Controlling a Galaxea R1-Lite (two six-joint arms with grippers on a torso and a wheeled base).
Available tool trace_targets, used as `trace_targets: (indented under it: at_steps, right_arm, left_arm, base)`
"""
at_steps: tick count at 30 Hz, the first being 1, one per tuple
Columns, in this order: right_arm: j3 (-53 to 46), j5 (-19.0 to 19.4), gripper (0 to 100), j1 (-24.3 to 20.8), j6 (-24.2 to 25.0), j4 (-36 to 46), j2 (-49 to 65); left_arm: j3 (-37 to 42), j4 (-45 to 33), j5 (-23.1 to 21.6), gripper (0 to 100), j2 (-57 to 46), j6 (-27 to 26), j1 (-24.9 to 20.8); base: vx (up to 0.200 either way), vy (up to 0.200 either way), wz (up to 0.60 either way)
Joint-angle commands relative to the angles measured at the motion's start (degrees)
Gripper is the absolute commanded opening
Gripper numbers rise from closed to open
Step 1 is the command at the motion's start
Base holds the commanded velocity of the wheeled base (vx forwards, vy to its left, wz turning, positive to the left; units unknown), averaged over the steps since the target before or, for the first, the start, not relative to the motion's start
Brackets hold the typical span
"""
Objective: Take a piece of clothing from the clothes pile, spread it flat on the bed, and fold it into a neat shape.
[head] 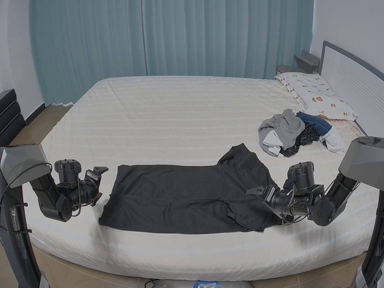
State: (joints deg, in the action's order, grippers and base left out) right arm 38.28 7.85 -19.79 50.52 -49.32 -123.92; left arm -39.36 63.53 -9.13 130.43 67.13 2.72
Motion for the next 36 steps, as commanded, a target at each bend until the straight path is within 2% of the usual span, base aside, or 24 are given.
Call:
trace_targets:
  at_steps: [1,10,22,30,36]
  right_arm:
    - [-5.6,0.9,100,1.7,-2.8,-3.2,-2.9]
    - [-7.5,0.9,100,1.7,-3.1,-3.3,-3.3]
    - [-5.3,1.1,100,1.6,-2.6,-3.4,-4.8]
    - [-5.2,1.6,100,6.3,-2.8,-5.9,-2.1]
    - [-2.7,3.3,100,7.5,-2.9,-6.0,-3.6]
  left_arm:
    - [0.0,0.1,0.0,100,0.2,0.0,0.0]
    - [0.1,0.0,0.0,100,0.3,-0.9,-0.1]
    - [0.1,0.0,0.0,100,0.3,-0.9,-0.1]
    - [0.1,0.0,0.0,100,0.3,-0.9,-0.1]
    - [0.1,0.0,0.0,100,0.3,-0.9,-0.1]
  base:
    - [0.0,0.0,0.0]
    - [0.0,0.0,0.0]
    - [0.0,0.0,0.0]
    - [0.0,0.0,0.0]
    - [0.0,0.0,0.0]
